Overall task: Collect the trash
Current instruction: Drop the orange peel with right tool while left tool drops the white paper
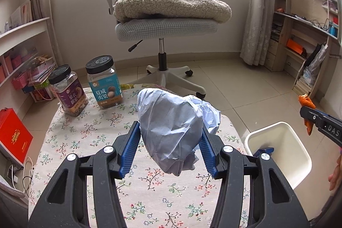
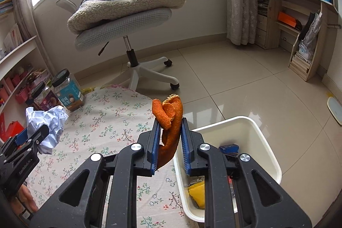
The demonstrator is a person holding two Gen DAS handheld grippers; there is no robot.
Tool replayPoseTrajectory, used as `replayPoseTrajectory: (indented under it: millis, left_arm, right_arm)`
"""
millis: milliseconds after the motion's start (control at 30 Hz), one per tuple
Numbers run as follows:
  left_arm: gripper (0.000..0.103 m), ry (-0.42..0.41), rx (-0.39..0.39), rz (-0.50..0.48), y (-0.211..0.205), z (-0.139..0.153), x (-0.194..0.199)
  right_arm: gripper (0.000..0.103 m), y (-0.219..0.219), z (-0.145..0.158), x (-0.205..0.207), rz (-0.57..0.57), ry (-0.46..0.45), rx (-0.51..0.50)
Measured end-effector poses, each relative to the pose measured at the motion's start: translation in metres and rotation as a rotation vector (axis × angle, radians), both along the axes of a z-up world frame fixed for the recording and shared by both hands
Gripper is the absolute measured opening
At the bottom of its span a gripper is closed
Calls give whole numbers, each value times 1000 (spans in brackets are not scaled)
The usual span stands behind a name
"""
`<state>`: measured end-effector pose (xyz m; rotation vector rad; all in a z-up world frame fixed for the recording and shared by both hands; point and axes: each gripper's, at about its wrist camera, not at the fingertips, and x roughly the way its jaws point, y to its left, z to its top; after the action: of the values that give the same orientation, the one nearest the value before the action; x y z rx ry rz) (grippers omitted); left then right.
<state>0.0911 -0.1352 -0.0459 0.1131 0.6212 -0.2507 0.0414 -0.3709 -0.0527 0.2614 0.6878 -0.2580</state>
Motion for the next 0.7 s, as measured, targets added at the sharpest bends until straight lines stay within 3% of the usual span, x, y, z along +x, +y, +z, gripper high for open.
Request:
replayPoseTrajectory:
  millis: [100,167,367,433,533,700]
  left_arm:
    - [53,1,7,-22,-13,-2,-2]
    - [53,1,11,-38,-22,-3,-4]
    - [53,10,31,-102,-55,-10,-10]
    - [53,29,37,-131,-69,-16,-13]
    - [53,46,50,-182,-93,-23,-20]
    - [54,51,69,-270,-139,-29,-33]
  right_arm:
    - [20,-18,-5,-5,-48,22,14]
    - [27,-30,-8,-10,-83,30,23]
    - [78,-64,-5,-29,-211,9,23]
    - [87,-76,-3,-37,-263,-8,27]
    - [94,-94,-1,-45,-319,-18,51]
    - [96,-118,3,-60,-391,-57,104]
